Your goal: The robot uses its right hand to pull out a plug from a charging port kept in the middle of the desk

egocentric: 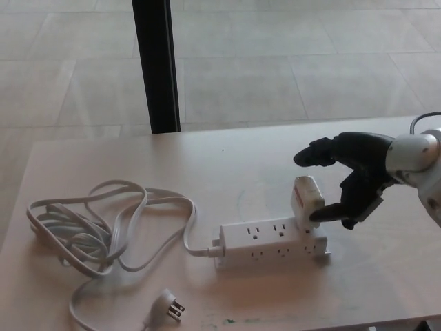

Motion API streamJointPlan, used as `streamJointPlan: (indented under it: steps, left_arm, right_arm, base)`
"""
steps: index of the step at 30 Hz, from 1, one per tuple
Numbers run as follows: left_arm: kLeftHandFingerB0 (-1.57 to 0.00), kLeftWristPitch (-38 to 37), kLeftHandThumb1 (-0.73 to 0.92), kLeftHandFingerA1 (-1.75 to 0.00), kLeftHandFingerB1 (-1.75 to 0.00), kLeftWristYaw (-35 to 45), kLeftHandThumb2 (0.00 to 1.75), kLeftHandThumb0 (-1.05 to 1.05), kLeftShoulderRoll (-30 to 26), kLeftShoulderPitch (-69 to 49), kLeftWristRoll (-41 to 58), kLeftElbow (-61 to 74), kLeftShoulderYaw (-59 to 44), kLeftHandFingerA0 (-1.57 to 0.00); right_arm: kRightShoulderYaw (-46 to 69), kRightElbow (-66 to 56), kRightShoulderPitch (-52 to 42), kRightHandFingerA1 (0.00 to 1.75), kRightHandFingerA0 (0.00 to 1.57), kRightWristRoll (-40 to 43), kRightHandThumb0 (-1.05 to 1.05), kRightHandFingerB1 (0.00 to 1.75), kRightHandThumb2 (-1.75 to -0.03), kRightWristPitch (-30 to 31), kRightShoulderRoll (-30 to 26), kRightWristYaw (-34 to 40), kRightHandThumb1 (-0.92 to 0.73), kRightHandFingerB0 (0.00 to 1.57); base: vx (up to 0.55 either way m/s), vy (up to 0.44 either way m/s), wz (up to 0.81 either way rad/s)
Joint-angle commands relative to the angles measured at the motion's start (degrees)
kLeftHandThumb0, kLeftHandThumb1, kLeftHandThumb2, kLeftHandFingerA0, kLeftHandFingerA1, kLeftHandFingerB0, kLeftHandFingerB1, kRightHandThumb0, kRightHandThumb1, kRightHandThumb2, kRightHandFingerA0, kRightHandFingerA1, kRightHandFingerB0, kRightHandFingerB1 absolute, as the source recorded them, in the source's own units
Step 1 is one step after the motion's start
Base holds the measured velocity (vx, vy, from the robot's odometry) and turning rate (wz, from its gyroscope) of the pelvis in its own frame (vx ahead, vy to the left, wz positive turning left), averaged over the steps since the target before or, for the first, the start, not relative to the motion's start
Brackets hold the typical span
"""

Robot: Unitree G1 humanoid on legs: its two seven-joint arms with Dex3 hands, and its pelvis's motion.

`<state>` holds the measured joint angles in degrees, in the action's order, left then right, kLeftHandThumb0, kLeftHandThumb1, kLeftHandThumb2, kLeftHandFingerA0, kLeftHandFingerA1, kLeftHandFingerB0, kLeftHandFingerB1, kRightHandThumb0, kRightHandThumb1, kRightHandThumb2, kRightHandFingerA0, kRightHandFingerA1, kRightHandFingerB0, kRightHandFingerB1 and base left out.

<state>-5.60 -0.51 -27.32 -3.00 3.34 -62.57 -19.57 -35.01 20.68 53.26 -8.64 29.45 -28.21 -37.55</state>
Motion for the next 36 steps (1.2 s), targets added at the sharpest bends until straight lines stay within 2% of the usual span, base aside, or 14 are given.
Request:
streamJointPlan:
  steps: [1, 7, 8, 9, 10, 11, 19, 20, 22, 24, 32, 33, 34, 36]
  left_arm:
    - [-0.65, 0.07, 0.59, -0.77, -0.59, -0.65, 0.58, -0.62, -1.10, -0.45, -0.06, 0.68, 0.25, -0.77]
    - [-0.66, -0.18, 0.59, -0.71, -0.60, -0.56, 0.58, -0.62, -1.36, -0.07, -0.11, 0.36, 0.35, -0.77]
    - [-0.65, 0.34, 0.58, -0.73, -0.60, -0.49, 0.58, -0.62, -1.37, 0.06, 0.14, 0.35, 0.21, -0.78]
    - [-0.64, 0.75, 0.59, -0.72, -0.57, -0.49, 0.58, -0.62, -1.47, 0.07, 0.04, 0.60, 0.32, -0.76]
    - [-0.65, 0.58, 0.59, -0.71, -0.56, -0.35, 0.58, -0.62, -1.59, -0.05, -0.07, 0.72, 0.43, -0.75]
    - [-0.65, 0.53, 0.59, -0.74, -0.57, -0.36, 0.58, -0.63, -1.66, 0.04, -0.09, 0.58, 0.45, -0.76]
    - [-0.65, 0.44, 0.59, -0.77, -0.62, -0.61, 0.58, -0.62, -1.67, 0.16, -0.35, 0.54, 1.01, -0.77]
    - [-0.64, 0.68, 0.60, -0.74, -0.58, -0.69, 0.58, -0.62, -1.64, 0.06, -0.31, 0.74, 1.05, -0.76]
    - [-0.61, 1.48, 0.60, -0.74, -0.52, -1.13, 0.58, -0.63, -1.57, 0.08, -0.40, 0.97, 1.20, -0.75]
    - [-0.59, 1.13, 0.60, -0.74, -0.55, -0.72, 0.58, -0.62, -1.55, 0.01, 0.12, 0.94, 0.82, -0.75]
    - [-0.67, 0.62, 0.58, -0.80, -0.60, -0.79, 0.59, -0.64, -1.84, -0.18, -0.54, 0.86, 1.29, -0.77]
    - [-0.63, 0.02, 0.45, -0.82, -0.66, -0.85, 0.81, -0.68, -1.91, -0.15, -0.90, 0.46, 1.65, -0.78]
    - [-0.67, 0.03, 0.59, -0.82, -0.60, -0.90, 0.58, -0.65, -2.00, -0.14, -1.10, 0.45, 1.90, -0.80]
    - [-0.70, 0.27, 0.60, -0.85, -0.63, -0.59, 0.58, -0.63, -2.15, -0.50, -1.07, 1.30, 2.16, -0.79]
  right_arm:
    - [-0.78, 0.32, 1.16, 1.34, 0.93, -3.99, -0.75, 0.15, -0.77, -0.68, -2.39, -5.76, -0.37, 0.03]
    - [0.19, 1.51, 1.71, 1.31, 0.87, -5.56, -0.76, 0.20, -0.77, -1.21, -1.34, -5.41, -0.37, 0.07]
    - [0.30, 1.15, 1.33, 1.44, 0.77, -5.90, -0.72, 0.29, -0.56, -2.24, -1.37, -5.28, -0.46, 0.04]
    - [0.44, 1.11, 1.08, 1.33, 0.83, -5.90, -0.83, 0.25, -0.76, -3.00, -1.25, -5.22, -0.41, 0.12]
    - [0.62, 0.82, 0.68, 1.41, 0.76, -6.25, -0.69, 0.30, -0.58, -3.35, -0.97, -4.76, -0.46, 0.09]
    - [1.09, 0.48, 0.10, 1.29, 0.82, -6.39, -0.71, 0.42, -0.73, -3.42, -0.42, -3.65, -0.37, 0.10]
    - [2.90, 0.45, -1.88, 1.28, 0.71, -9.19, -0.71, 0.39, -0.73, -4.36, 3.12, -0.01, -0.39, 0.12]
    - [2.95, 0.68, -1.77, 1.29, 0.59, -9.56, -0.65, 0.30, -0.56, -4.03, 3.56, 0.13, -0.44, 0.16]
    - [3.08, 1.55, -1.00, 1.26, 0.77, -10.38, -0.75, 0.35, -0.74, -4.43, 4.23, 0.97, -0.37, 0.04]
    - [3.55, 2.18, -0.84, 1.22, 0.74, -11.08, -0.76, 0.36, -0.75, -5.97, 4.03, 1.91, -0.38, 0.04]
    - [4.80, 5.70, -0.09, 1.32, 0.78, -12.86, -0.68, 0.32, -0.55, -6.75, 3.97, 1.99, -0.42, 0.10]
    - [5.26, 5.47, -0.79, 1.19, 0.81, -12.61, -0.74, 0.40, -0.72, -7.20, 3.54, 1.64, -0.36, 0.07]
    - [5.37, 5.33, -1.13, 1.20, 0.81, -12.73, -0.72, 0.40, -0.73, -7.53, 3.37, 1.56, -0.37, 0.09]
    - [5.12, 5.12, -1.49, 1.21, 0.81, -13.35, -0.71, 0.41, -0.73, -7.99, 3.23, 1.54, -0.38, 0.12]
  base:
    - [0.00, 0.000, 0.00]
    - [0.00, 0.000, 0.00]
    - [0.00, 0.000, 0.00]
    - [0.00, 0.000, 0.00]
    - [0.00, 0.000, 0.00]
    - [0.00, 0.000, 0.00]
    - [0.00, 0.000, 0.00]
    - [0.00, 0.000, 0.00]
    - [0.00, 0.000, 0.00]
    - [0.00, 0.000, 0.00]
    - [0.00, 0.000, 0.00]
    - [0.00, 0.000, 0.00]
    - [0.00, 0.000, 0.00]
    - [0.00, 0.000, 0.00]
